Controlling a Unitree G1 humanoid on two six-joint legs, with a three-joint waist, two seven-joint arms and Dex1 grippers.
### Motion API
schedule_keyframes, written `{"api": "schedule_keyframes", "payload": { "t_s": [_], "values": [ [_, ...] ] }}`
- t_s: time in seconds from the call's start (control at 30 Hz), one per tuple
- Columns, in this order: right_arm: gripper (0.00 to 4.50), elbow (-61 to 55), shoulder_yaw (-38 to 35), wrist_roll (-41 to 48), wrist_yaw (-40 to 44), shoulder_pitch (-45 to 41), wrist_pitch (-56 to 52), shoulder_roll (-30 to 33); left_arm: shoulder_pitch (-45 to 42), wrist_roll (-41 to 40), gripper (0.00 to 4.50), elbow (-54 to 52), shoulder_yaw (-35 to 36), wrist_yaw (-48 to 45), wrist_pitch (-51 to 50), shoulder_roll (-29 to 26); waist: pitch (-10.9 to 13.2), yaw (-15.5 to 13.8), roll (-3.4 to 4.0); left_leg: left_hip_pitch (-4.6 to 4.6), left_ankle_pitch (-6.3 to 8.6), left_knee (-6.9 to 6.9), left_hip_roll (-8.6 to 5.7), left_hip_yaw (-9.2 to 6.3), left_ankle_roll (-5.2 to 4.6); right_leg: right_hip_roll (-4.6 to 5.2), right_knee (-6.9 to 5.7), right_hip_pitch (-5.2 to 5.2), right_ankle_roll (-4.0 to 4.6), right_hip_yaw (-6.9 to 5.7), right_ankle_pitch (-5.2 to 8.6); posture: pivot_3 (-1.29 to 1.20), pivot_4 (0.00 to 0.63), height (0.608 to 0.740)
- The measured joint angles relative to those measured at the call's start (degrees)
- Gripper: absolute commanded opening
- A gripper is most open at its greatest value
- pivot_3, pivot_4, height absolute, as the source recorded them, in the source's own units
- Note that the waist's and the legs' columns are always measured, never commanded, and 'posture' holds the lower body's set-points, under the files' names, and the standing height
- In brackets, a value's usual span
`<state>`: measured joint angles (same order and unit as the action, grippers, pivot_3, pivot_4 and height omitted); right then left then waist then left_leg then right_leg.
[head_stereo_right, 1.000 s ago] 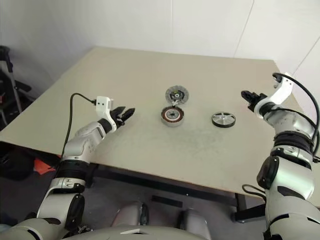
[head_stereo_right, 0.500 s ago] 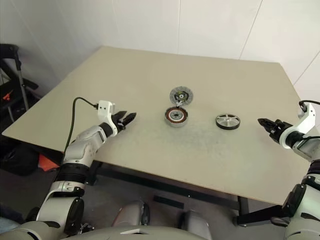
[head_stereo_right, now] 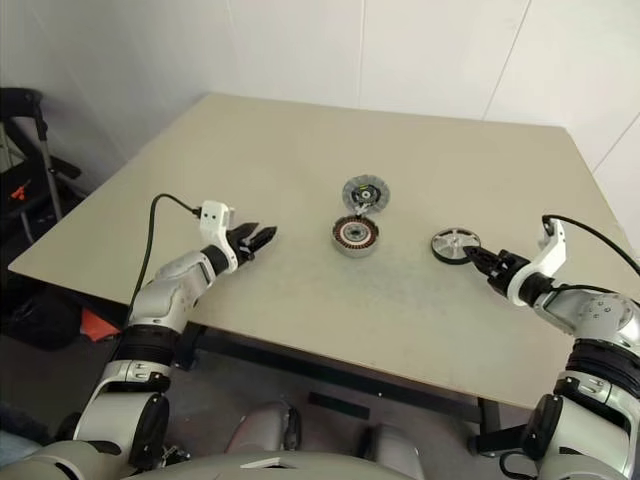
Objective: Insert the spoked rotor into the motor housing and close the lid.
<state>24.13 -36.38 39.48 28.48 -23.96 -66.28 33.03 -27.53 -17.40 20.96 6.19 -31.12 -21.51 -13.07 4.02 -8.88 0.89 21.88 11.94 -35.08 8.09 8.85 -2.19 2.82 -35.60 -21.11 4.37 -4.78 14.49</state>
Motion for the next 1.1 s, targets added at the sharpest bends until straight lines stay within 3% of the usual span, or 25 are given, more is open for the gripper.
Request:
{"api": "schedule_keyframes", "payload": {
  "t_s": [0.1,0.2,0.3,0.5,0.7,1.0,1.1],
  "values": [
    [1.86,-0.41,0.66,0.00,-0.25,-0.17,0.33,-0.29,-0.52,-0.20,2.91,-0.05,0.03,-0.30,0.00,-0.02,0.00,0.06,0.00,-0.04,-0.02,0.02,0.00,0.00,0.03,0.00,0.00,0.02,0.00,0.00,0.00,0.00,0.000,0.740],
    [1.28,-0.40,1.38,-0.16,-0.59,-0.21,1.02,-0.35,-0.53,-0.23,2.91,-0.09,0.04,-0.40,0.00,-0.14,0.00,0.10,0.00,-0.06,-0.03,0.04,0.00,0.00,0.06,0.00,0.00,0.03,-0.01,0.00,0.00,0.00,0.000,0.740],
    [0.35,-0.40,1.76,-0.21,-0.69,-0.31,1.60,-0.67,-0.53,-0.23,2.91,-0.09,0.08,-0.37,0.00,-0.34,0.00,0.20,0.00,-0.09,-0.04,0.07,0.00,0.00,0.07,0.00,0.00,0.04,-0.01,0.00,0.00,0.00,0.000,0.740],
    [0.31,-1.13,1.15,1.70,-1.05,-0.81,0.91,-3.01,-0.52,-0.21,2.91,-0.09,0.14,-0.33,0.02,-0.57,0.00,0.20,0.01,-0.08,-0.05,0.10,0.00,0.00,0.09,0.00,-0.01,0.02,-0.01,0.00,0.00,0.00,0.000,0.740],
    [0.31,-6.80,-0.52,10.06,-0.02,-2.48,-5.65,-5.72,-0.52,-0.16,2.91,-0.09,0.13,-0.31,0.02,-0.58,-0.01,0.01,0.03,-0.08,-0.05,0.13,0.00,0.00,0.09,0.00,0.02,0.02,-0.01,0.00,0.00,0.00,0.000,0.740],
    [0.31,-8.51,3.22,11.94,-3.40,-5.11,-10.63,-7.57,-0.69,0.06,2.91,0.23,0.12,0.01,0.09,-0.82,-0.01,0.43,0.03,-0.14,-0.11,0.22,-0.03,0.00,0.20,0.02,0.04,0.01,-0.04,0.00,-0.02,0.00,0.000,0.740],
    [0.31,-11.49,9.46,9.07,-7.66,-7.63,-13.43,-7.86,-0.80,0.06,2.91,0.29,0.13,0.40,0.11,-0.74,-0.01,0.50,0.04,-0.20,-0.18,0.37,-0.04,-0.03,0.31,0.00,0.03,0.01,-0.03,0.00,-0.02,0.00,0.000,0.740]
  ]
}}
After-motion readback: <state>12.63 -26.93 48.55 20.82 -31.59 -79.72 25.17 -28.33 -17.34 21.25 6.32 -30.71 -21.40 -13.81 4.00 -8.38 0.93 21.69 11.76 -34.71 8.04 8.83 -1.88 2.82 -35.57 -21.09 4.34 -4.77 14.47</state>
